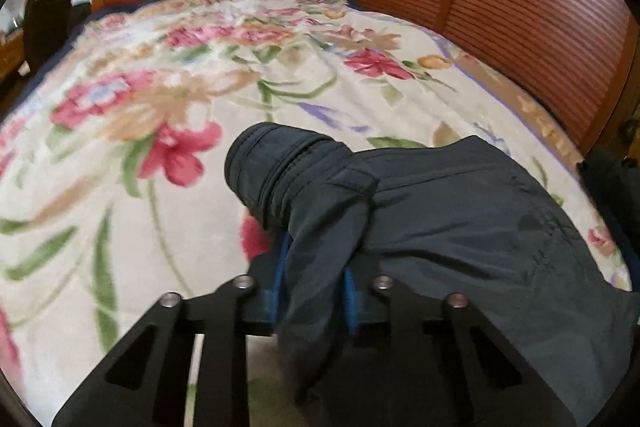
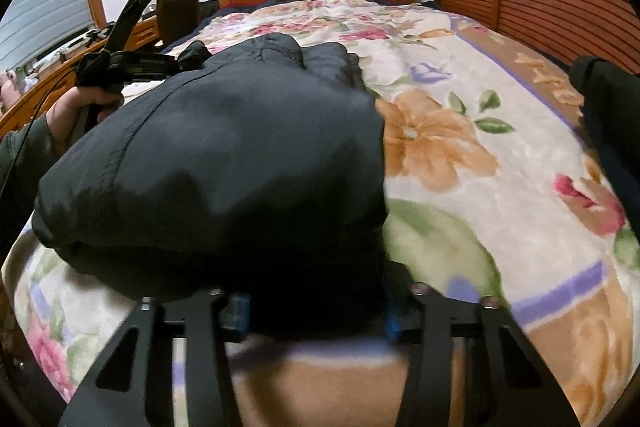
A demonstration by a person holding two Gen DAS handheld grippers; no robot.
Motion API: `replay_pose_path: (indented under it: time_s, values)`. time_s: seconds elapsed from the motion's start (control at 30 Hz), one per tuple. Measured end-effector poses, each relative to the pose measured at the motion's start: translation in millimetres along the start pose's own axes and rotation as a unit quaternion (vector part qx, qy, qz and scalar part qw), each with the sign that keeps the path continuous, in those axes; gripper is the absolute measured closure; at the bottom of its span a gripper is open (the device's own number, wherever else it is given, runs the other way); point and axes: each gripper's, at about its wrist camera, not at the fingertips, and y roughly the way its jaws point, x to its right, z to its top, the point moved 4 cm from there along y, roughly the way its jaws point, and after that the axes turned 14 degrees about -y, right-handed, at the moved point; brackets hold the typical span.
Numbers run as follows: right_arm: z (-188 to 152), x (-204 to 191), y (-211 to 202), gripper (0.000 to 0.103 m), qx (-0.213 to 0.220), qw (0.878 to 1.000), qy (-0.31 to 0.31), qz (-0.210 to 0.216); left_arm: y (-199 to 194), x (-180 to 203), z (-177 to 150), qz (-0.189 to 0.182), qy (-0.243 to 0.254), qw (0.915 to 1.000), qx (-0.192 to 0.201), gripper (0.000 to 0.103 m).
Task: Fold large clothes
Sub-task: 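Lift the bundle with both tools and carry it toward the wardrobe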
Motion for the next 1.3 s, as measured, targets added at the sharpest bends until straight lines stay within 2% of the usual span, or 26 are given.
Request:
replay_pose_path:
  time_s: [0.03,0.07,0.2,0.37,0.53,0.83,1.03,1.17,1.3]
  values:
    - [0,0,0,0.079,0.001,1.000,-0.004,-0.001,-4,1,0,0.005,0.004,1.0000,0.006,0.084]
    - [1,-1,-1,0.083,0.003,1.000,-0.008,-0.002,-14,4,1,0.013,0.009,0.9997,0.019,0.085]
    - [5,1,-8,0.089,0.022,1.000,-0.020,0.004,-41,16,-1,0.036,0.034,0.9978,0.044,0.086]
    - [12,9,-33,0.091,0.082,0.997,-0.010,0.002,-70,33,-3,0.050,0.061,0.9950,0.062,0.087]
    - [14,10,-45,0.092,0.110,0.994,-0.013,-0.007,-96,54,-2,0.060,0.082,0.9918,0.077,0.087]
    - [5,13,-53,0.092,0.131,0.991,-0.008,-0.017,-115,74,-8,0.070,0.099,0.9893,0.082,0.087]
    - [5,17,-69,0.093,0.145,0.989,-0.013,-0.031,-125,90,-14,0.061,0.107,0.9886,0.086,0.088]
    - [10,25,-84,0.094,0.159,0.986,-0.017,-0.050,-134,115,-10,0.050,0.121,0.9868,0.095,0.088]
    - [12,48,-93,0.095,0.148,0.984,-0.041,-0.085,-141,154,1,0.027,0.129,0.9847,0.113,0.088]
